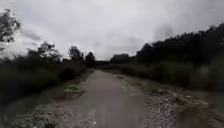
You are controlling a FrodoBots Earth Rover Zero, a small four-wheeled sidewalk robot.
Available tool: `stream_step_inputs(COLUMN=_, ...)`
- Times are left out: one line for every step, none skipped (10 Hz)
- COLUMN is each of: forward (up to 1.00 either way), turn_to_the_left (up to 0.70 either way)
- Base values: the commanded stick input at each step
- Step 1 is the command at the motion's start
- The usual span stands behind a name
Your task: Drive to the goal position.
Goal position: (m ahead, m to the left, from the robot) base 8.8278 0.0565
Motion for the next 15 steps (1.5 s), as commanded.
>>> stream_step_inputs(forward=0.7, turn_to_the_left=0.0)
stream_step_inputs(forward=0.7, turn_to_the_left=0.0)
stream_step_inputs(forward=0.7, turn_to_the_left=0.0)
stream_step_inputs(forward=0.7, turn_to_the_left=0.0)
stream_step_inputs(forward=0.7, turn_to_the_left=0.35)
stream_step_inputs(forward=0.7, turn_to_the_left=0.35)
stream_step_inputs(forward=0.7, turn_to_the_left=0.35)
stream_step_inputs(forward=0.7, turn_to_the_left=0.33)
stream_step_inputs(forward=0.7, turn_to_the_left=0.06)
stream_step_inputs(forward=0.7, turn_to_the_left=0.0)
stream_step_inputs(forward=0.7, turn_to_the_left=0.0)
stream_step_inputs(forward=0.7, turn_to_the_left=0.0)
stream_step_inputs(forward=0.7, turn_to_the_left=0.0)
stream_step_inputs(forward=0.7, turn_to_the_left=0.0)
stream_step_inputs(forward=0.7, turn_to_the_left=0.0)
